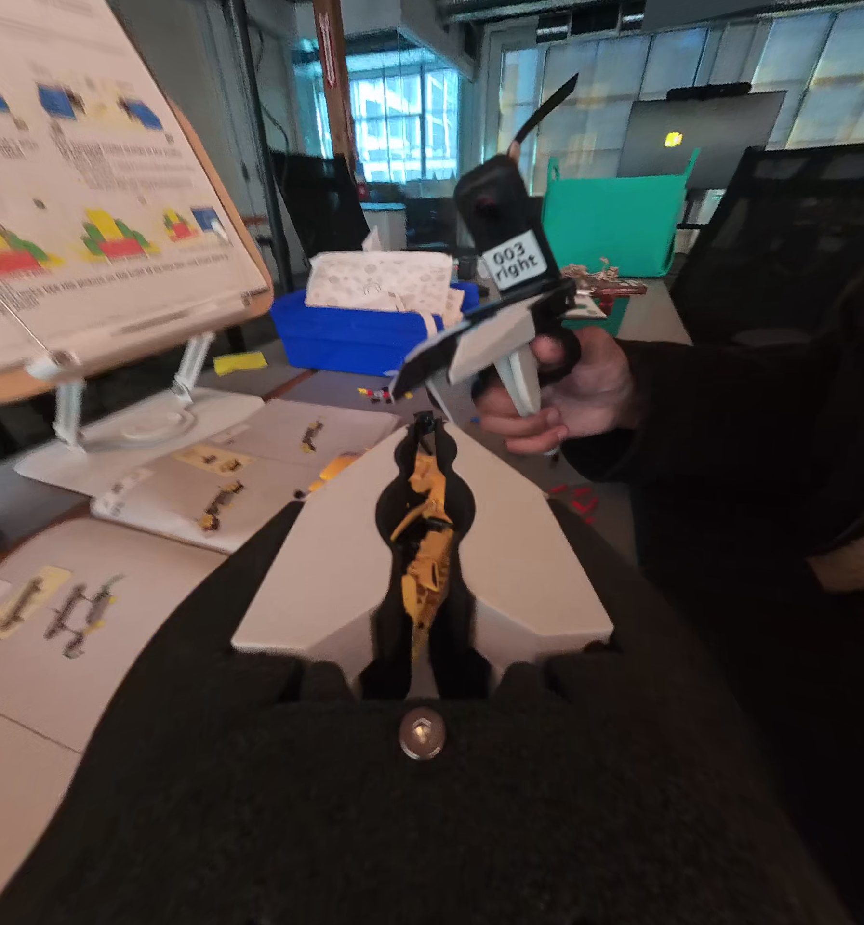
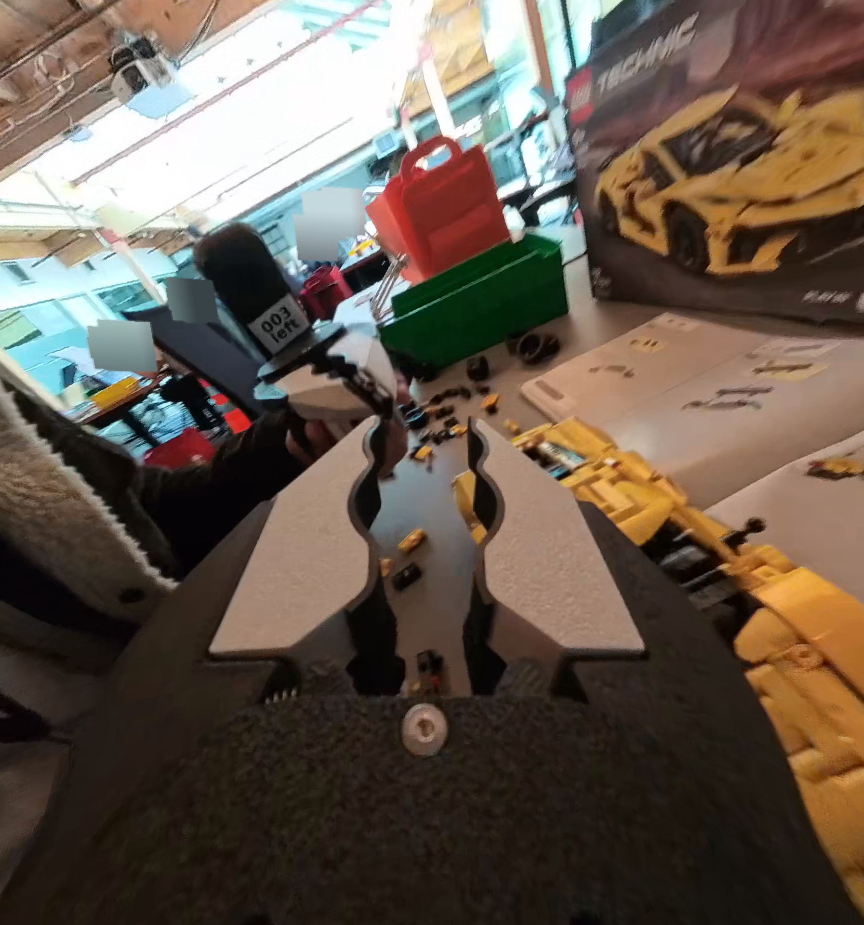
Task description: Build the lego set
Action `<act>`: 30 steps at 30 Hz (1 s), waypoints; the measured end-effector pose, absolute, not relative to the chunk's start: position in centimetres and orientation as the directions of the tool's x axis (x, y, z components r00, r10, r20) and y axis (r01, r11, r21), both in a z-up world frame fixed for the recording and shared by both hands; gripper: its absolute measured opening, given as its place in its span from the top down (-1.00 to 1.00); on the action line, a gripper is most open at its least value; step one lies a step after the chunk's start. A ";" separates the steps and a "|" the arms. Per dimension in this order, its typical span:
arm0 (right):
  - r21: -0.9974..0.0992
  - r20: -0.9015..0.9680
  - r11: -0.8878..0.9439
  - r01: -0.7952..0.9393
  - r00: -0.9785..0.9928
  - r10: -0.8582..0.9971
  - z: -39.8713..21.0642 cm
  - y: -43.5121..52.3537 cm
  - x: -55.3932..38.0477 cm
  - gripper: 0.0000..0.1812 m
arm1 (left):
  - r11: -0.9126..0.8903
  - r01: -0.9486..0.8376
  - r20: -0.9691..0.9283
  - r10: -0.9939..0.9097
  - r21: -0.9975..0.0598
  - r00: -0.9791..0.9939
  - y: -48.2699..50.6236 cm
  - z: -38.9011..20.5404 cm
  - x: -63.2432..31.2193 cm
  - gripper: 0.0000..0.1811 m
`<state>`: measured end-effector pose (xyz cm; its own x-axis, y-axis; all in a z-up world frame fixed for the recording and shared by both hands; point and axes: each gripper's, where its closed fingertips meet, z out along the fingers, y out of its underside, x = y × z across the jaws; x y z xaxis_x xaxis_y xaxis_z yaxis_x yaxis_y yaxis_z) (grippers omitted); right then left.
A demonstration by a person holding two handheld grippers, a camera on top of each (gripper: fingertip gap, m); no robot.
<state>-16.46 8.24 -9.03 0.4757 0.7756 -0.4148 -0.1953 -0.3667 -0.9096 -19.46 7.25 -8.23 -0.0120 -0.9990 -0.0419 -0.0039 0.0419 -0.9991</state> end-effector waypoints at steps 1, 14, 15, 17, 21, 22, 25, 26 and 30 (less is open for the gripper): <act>-0.895 -0.445 -0.400 -0.195 0.440 0.780 -9.2 7.9 -17.0 0.66 | 0.085 0.017 -0.085 -0.996 -0.996 -0.005 7.1 -7.9 -19.5 0.94; -0.841 -0.539 -0.504 -0.196 0.240 0.807 -8.6 5.7 -19.4 0.71 | 0.420 -0.039 -0.421 -0.907 -0.907 0.019 5.5 -9.2 -18.5 0.93; -0.839 -0.544 -0.505 -0.206 0.266 0.796 -8.8 6.1 -19.0 0.71 | 0.432 -0.068 -0.435 -0.900 -0.899 0.032 5.8 -9.5 -18.4 0.93; -0.854 -0.519 -0.479 -0.202 0.349 0.780 -8.9 7.2 -17.3 0.70 | 0.400 -0.112 -0.407 -0.912 -0.910 0.050 6.2 -9.9 -18.4 0.93; -0.941 -0.309 -0.339 -0.019 0.457 0.834 -7.3 5.2 -13.9 0.70 | 0.170 -0.113 -0.174 -0.985 -0.979 0.022 6.5 -10.2 -18.6 0.93; -0.940 -0.242 -0.328 0.092 0.497 0.833 -8.2 3.9 -13.1 0.69 | 0.134 -0.102 -0.136 -0.990 -0.986 0.017 6.6 -10.0 -18.7 0.93; -0.827 -0.098 -0.427 0.367 0.653 0.751 -14.0 0.3 -9.9 0.69 | 0.070 -0.088 -0.072 -0.997 -0.994 0.022 7.1 -9.8 -18.9 0.93; -0.775 -0.078 -0.481 0.410 0.693 0.717 -16.1 -1.0 -9.0 0.70 | 0.063 -0.086 -0.066 -0.997 -0.994 0.031 7.3 -9.7 -18.9 0.93; -0.679 -0.010 -0.584 0.446 0.789 0.614 -21.3 -4.8 -6.6 0.83 | 0.057 -0.078 -0.060 -0.997 -0.995 0.038 7.4 -9.4 -19.1 0.93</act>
<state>-6.63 -4.77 -21.32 0.7892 0.6141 -0.0103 0.4455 -0.5839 -0.6787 -19.09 7.36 -9.37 0.0379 -0.9975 -0.0604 -0.0776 0.0573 -0.9953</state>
